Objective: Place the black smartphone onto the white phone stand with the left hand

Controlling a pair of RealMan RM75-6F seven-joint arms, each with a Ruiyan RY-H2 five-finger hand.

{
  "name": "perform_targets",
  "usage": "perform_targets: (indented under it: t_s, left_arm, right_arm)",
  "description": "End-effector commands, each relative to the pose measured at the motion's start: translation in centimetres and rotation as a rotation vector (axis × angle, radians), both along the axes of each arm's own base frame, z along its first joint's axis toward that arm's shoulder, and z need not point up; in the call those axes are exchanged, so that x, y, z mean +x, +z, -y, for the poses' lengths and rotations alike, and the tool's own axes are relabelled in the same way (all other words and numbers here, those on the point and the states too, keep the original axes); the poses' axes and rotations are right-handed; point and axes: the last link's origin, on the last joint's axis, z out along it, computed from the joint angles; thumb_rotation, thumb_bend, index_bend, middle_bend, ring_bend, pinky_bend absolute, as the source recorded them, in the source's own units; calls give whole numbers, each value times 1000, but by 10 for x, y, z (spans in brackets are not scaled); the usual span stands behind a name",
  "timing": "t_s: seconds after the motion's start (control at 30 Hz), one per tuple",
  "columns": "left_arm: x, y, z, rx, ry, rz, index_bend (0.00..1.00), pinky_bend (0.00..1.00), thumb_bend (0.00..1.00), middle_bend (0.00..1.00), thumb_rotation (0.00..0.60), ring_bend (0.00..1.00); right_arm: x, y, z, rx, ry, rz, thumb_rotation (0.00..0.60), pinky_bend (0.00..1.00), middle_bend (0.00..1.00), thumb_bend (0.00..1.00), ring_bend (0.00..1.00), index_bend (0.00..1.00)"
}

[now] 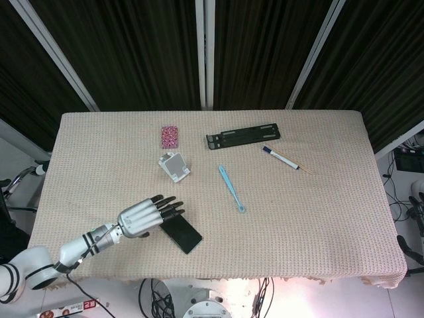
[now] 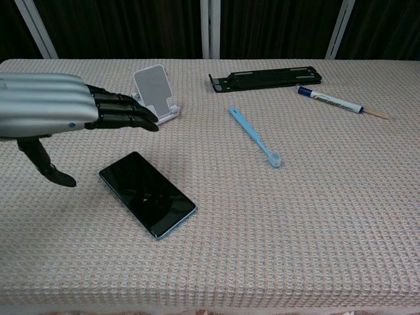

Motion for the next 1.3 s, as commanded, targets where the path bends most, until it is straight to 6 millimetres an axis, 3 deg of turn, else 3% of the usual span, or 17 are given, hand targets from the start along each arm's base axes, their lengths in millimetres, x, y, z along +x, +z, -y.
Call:
perform_targets:
  t_s: [0.03,0.77,1.3]
  left_arm:
    - [2,-12,2,-39,-13,-24,66,248,47,47,600,65]
    - [19,-49,-6,-123,7,-30,167,248,47,43,600,65]
    - [19,-59,-17,-109,57,-35,239,248,47,43,600,65]
  right_arm:
    - [0,0,-1,-1,0,2,600,0,0,176,0,0]
    - [-2,1,-2,-4,-8,5,600,0,0,176,0,0]
    - [-7,-1,-2,10,-25,9,600,0,0,176,0,0]
